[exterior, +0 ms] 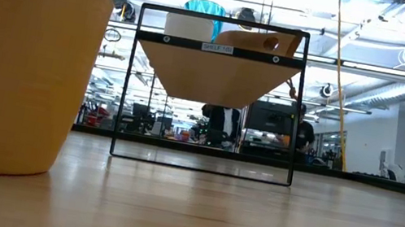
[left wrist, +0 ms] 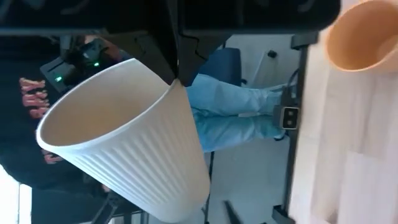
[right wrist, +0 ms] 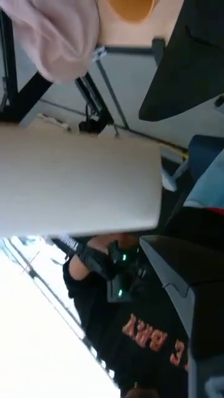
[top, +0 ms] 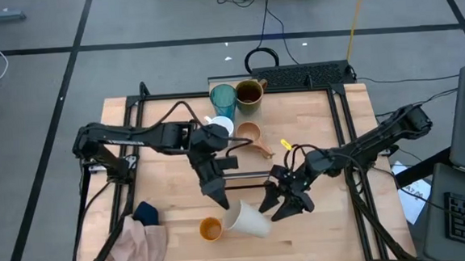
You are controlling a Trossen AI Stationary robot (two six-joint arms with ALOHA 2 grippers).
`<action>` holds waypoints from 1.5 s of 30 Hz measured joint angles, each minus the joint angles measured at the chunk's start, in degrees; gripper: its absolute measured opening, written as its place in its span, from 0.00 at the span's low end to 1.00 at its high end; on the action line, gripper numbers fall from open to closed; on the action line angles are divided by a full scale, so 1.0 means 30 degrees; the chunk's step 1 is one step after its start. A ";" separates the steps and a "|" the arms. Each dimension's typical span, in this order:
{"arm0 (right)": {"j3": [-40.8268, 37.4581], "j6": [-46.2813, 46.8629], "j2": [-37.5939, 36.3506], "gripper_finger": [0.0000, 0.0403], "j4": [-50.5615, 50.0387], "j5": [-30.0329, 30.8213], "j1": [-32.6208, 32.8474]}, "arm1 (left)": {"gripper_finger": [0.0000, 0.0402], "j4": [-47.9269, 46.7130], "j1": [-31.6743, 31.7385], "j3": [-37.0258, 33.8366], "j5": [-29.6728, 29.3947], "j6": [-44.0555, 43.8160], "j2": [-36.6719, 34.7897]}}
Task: Stack small to large cups/mugs on shelf
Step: Put the white cup on the shelf
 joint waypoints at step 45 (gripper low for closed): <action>0.4452 -0.2182 0.2888 0.78 -0.3051 -0.3104 0.0073 | 0.00 0.0335 -0.0372 -0.0007 -0.0605 -0.0281 0.0632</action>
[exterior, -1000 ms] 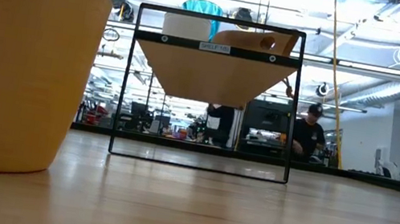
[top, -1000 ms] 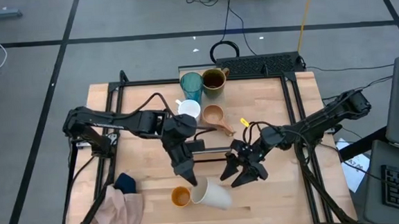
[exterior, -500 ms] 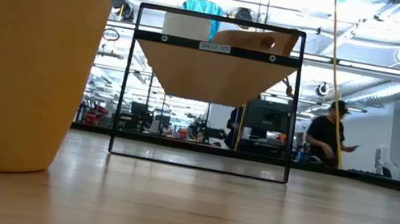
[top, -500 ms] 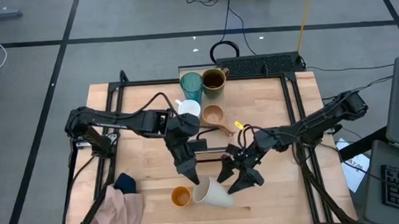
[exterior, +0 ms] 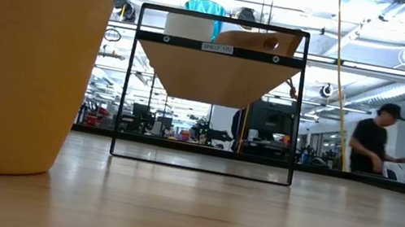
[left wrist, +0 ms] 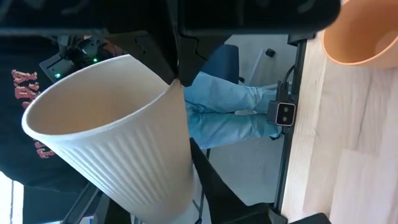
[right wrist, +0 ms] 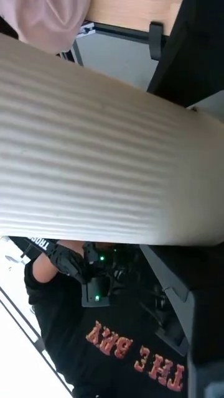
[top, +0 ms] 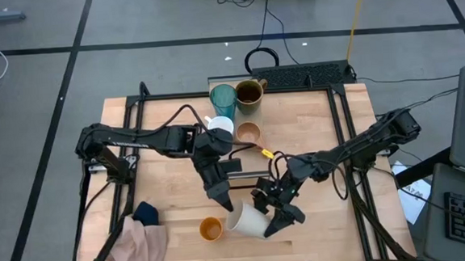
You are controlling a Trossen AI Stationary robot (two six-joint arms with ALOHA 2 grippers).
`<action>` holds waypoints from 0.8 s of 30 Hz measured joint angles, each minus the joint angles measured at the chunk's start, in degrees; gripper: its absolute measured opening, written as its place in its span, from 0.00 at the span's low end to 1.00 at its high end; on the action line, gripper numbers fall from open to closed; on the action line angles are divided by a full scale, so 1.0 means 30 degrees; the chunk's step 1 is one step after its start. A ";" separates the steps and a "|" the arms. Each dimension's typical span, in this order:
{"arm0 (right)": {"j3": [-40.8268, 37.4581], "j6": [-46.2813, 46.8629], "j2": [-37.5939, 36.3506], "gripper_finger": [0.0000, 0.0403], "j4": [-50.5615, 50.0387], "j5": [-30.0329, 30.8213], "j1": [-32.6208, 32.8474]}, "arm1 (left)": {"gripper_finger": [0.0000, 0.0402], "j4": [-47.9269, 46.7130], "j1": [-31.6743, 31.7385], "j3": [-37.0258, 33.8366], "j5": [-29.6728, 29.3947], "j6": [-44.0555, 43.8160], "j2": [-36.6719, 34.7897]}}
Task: Stack small to large cups/mugs on shelf
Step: Put the white cup on the shelf
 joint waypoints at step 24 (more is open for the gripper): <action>0.0000 0.0621 0.0006 0.71 -0.0134 -0.0771 -0.0029 | 0.00 -0.0013 0.1159 0.0007 -0.0398 0.0184 -0.0005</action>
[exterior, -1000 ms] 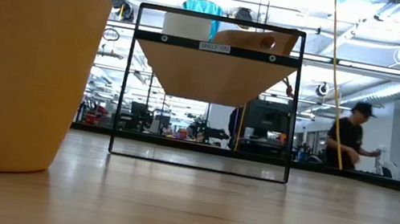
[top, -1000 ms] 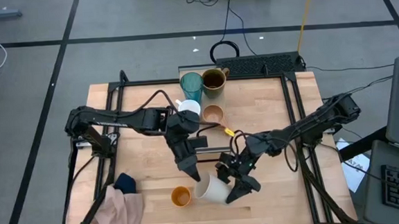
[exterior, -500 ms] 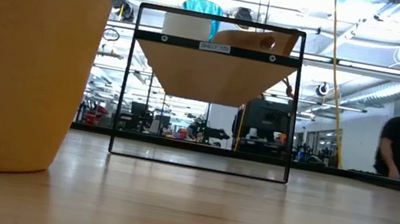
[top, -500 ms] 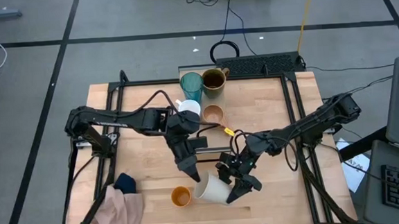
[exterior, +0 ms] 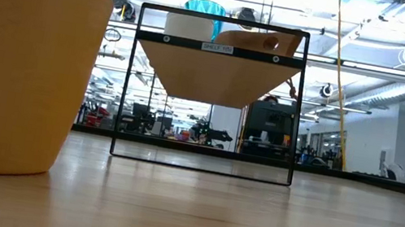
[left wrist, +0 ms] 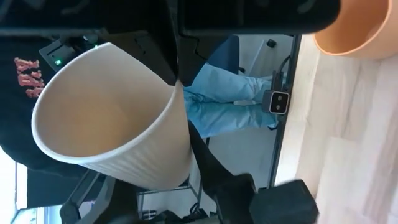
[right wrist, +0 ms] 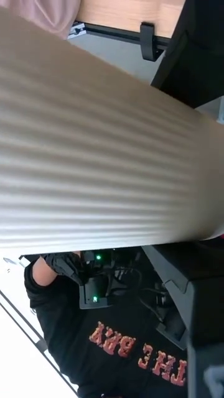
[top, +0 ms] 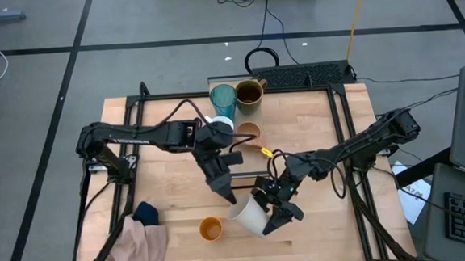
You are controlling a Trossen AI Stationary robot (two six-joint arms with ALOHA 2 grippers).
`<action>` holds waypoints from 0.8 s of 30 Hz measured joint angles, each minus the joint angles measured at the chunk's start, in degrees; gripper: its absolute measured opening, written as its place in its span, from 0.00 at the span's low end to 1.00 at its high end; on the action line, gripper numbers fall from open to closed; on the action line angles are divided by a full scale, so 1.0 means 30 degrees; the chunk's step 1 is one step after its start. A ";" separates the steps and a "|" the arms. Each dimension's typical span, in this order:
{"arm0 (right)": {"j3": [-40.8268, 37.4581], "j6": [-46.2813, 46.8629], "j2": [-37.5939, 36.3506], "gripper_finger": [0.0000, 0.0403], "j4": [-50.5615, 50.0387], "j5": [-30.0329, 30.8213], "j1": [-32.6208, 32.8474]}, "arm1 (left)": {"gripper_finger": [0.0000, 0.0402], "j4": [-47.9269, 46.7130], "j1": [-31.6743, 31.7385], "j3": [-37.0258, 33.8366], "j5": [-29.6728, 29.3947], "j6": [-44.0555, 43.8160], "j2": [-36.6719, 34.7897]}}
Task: Stack small to large cups/mugs on shelf
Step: Put the white cup on the shelf
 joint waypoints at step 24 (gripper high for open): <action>-0.0007 -0.0286 -0.0015 0.71 -0.0108 -0.0954 0.0200 | 0.01 0.0236 0.0910 0.0000 -0.1000 -0.0393 -0.0194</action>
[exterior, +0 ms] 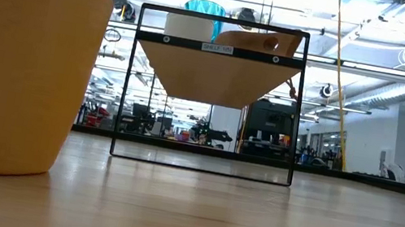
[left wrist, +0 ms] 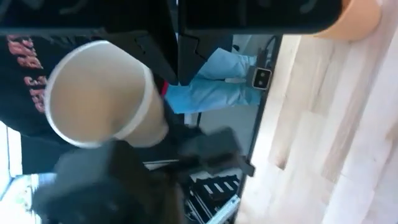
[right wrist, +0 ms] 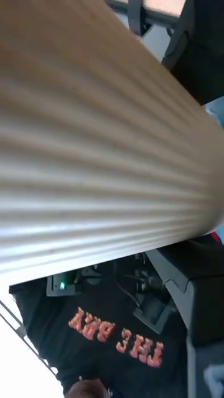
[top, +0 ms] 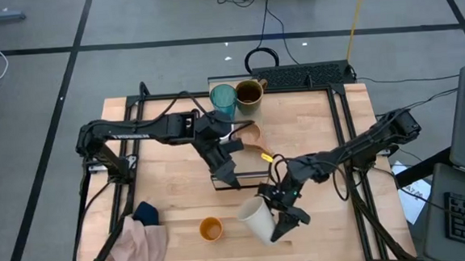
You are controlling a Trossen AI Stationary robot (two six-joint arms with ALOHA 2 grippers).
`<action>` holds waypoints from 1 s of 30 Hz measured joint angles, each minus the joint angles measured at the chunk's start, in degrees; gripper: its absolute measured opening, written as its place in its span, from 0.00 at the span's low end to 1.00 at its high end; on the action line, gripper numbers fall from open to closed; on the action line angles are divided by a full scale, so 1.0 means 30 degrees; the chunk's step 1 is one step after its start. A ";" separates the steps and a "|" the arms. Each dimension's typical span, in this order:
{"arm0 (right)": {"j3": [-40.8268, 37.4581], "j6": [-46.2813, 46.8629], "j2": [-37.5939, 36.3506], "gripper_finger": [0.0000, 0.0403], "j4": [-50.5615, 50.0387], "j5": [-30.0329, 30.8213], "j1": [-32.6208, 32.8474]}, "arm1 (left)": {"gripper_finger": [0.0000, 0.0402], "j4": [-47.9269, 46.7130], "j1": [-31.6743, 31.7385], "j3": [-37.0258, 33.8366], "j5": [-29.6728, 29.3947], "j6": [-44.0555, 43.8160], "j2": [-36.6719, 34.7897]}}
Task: Stack small to large cups/mugs on shelf
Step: Put the white cup on the shelf
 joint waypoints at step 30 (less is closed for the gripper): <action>0.0004 -0.9065 -0.4931 0.71 -1.2016 0.6305 -0.5172 | 0.01 -0.5438 -0.1559 0.0014 -2.0169 0.4164 -0.7859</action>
